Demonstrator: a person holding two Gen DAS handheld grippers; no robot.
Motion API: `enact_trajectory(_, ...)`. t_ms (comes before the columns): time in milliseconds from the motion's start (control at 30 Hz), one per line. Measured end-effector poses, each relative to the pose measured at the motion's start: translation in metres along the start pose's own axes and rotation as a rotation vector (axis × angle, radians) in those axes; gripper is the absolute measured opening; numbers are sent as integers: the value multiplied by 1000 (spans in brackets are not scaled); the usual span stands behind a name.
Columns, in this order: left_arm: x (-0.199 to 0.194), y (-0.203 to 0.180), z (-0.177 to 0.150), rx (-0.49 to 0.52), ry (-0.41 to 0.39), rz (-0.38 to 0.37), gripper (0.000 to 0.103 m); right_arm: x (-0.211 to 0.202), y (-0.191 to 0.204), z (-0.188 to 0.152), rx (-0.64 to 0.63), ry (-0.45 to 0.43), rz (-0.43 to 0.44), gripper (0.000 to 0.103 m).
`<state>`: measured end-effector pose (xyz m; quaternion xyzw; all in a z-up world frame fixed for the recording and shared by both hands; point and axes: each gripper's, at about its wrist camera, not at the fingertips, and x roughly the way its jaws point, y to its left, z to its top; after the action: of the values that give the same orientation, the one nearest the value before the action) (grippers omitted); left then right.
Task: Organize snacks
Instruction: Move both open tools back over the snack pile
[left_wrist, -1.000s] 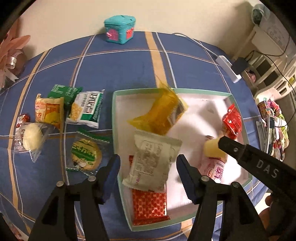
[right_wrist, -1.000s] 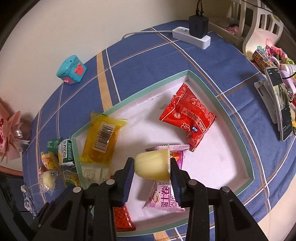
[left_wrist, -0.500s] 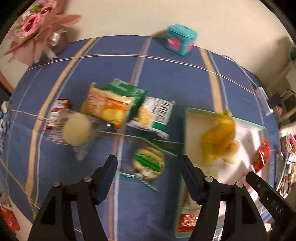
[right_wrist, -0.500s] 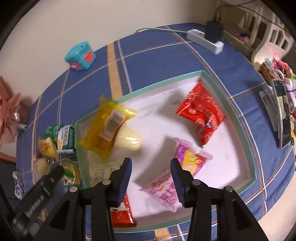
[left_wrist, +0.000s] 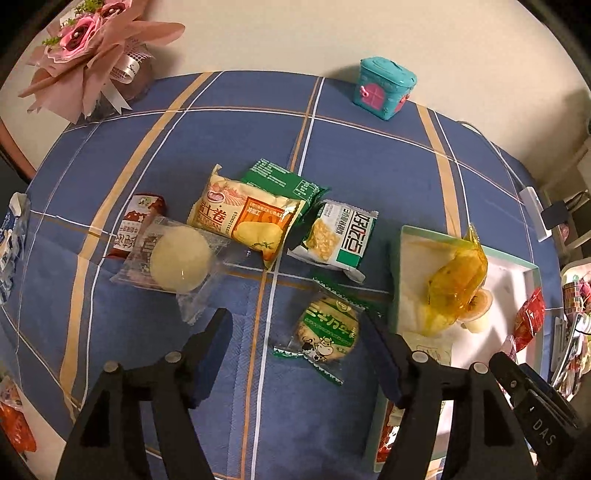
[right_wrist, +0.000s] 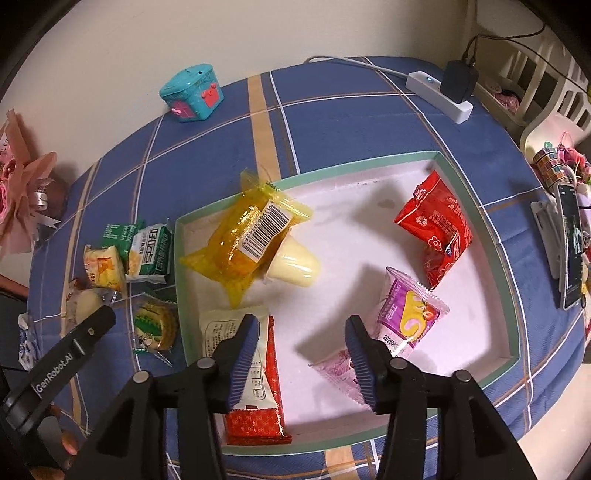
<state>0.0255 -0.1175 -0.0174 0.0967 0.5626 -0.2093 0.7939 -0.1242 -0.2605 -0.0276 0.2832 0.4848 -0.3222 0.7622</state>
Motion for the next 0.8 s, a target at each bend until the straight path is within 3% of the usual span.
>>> enact_trajectory(67, 3, -1, -1, 11, -2, 3, 91, 1, 0, 0, 0, -8, -10, 82)
enact_trajectory(167, 8, -5, -2, 47, -4, 29, 95, 2, -1, 0, -3, -18, -24, 103)
enact_trajectory(267, 13, -6, -4, 52, 2, 40, 101, 5, -1, 0, -5, -17, -28, 103)
enact_trajectory(800, 5, 2, 1, 35, -36, 27, 101, 7, 6, -2, -37, -37, -33, 103)
